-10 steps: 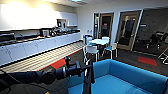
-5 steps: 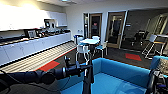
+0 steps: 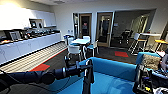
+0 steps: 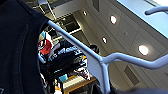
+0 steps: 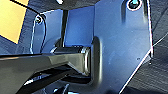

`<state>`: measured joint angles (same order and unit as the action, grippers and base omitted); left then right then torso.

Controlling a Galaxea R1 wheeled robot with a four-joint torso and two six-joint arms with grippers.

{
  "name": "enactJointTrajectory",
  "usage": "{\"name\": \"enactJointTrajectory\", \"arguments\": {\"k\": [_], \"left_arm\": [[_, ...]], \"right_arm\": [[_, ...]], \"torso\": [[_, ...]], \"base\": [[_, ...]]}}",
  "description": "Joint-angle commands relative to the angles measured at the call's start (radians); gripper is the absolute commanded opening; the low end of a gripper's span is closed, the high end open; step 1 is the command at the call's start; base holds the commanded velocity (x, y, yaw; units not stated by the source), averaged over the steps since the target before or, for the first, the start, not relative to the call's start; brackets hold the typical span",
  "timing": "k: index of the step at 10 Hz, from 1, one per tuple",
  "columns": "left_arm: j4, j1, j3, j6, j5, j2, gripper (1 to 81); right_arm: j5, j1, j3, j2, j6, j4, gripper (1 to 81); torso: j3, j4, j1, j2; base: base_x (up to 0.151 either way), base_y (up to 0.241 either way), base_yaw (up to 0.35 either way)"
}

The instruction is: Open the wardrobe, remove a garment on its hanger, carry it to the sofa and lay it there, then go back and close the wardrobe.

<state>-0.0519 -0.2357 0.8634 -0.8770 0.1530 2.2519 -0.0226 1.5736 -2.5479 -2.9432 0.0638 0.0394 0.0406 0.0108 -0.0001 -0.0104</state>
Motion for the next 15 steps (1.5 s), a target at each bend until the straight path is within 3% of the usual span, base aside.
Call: {"name": "enactJointTrajectory", "arguments": {"k": [1,8,15], "left_arm": [[0.026,0.151,-0.026,0.003,0.033,-0.006,1.0],[0.023,0.151,-0.023,-0.003,0.010,-0.004,1.0],[0.026,0.151,-0.032,0.000,0.008,-0.017,1.0]], "right_arm": [[0.061,-0.042,0.005,0.004,0.002,-0.012,81.1],[0.061,-0.042,0.005,0.002,0.004,-0.013,81.1],[0.061,-0.039,0.003,0.000,0.002,-0.013,81.1]], "torso": [[0.000,0.000,0.000,0.000],[0.000,0.000,0.000,0.000],[0.000,0.000,0.000,0.000]], "base": [[0.000,0.000,-0.258],[0.000,0.000,-0.187],[0.000,0.000,0.000]]}}
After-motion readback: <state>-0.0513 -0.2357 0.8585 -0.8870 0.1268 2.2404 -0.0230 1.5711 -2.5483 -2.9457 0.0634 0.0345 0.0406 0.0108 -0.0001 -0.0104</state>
